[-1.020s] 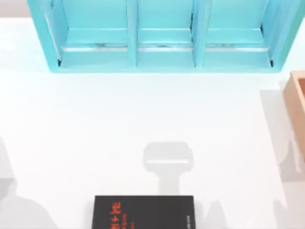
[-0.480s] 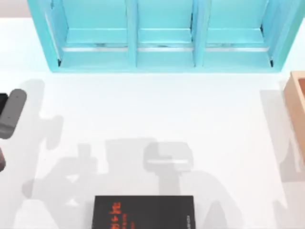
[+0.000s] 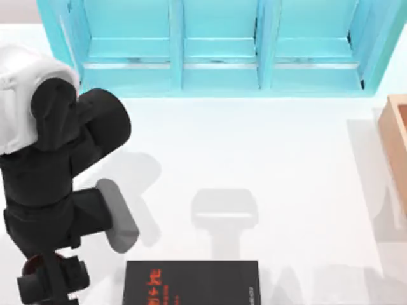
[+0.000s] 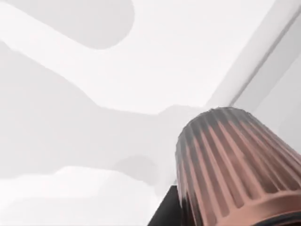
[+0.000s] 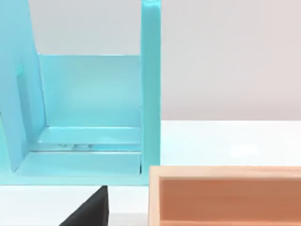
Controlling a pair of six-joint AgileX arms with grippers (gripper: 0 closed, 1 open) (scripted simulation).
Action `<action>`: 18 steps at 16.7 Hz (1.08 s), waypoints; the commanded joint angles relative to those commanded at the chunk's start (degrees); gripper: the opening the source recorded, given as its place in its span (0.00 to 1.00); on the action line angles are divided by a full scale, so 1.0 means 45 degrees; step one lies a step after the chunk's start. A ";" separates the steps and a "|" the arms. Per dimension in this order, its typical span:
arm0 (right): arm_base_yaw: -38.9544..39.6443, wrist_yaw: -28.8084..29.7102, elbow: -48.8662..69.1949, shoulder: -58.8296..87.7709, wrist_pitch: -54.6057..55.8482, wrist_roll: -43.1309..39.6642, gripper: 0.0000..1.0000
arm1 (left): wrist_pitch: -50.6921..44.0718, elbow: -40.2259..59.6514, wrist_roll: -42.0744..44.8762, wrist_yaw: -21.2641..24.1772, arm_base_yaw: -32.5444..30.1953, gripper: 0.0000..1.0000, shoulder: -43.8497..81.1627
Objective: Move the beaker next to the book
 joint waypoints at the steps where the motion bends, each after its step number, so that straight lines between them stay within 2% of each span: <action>1: 0.0000 0.0000 0.0000 0.0000 0.0000 0.0000 1.00 | -0.0138 -0.0352 -0.1660 0.0001 -0.0599 0.00 -0.0356; 5: 0.0000 0.0000 0.0000 0.0000 0.0000 0.0000 1.00 | -0.0210 -0.1733 -0.7675 0.0064 -0.2078 0.00 -0.1842; 10: 0.0000 0.0000 0.0000 0.0000 0.0000 0.0000 1.00 | 0.0551 -0.2813 -1.3808 0.0136 -0.2634 0.00 -0.3799; 14: 0.0000 0.0000 0.0000 0.0000 0.0000 0.0000 1.00 | 0.1457 -0.3125 -1.6520 0.0062 -0.2711 0.00 -0.5257; 18: 0.0000 0.0000 0.0000 0.0000 0.0000 0.0000 1.00 | 0.1885 -0.3221 -1.7177 0.0015 -0.2680 0.00 -0.5811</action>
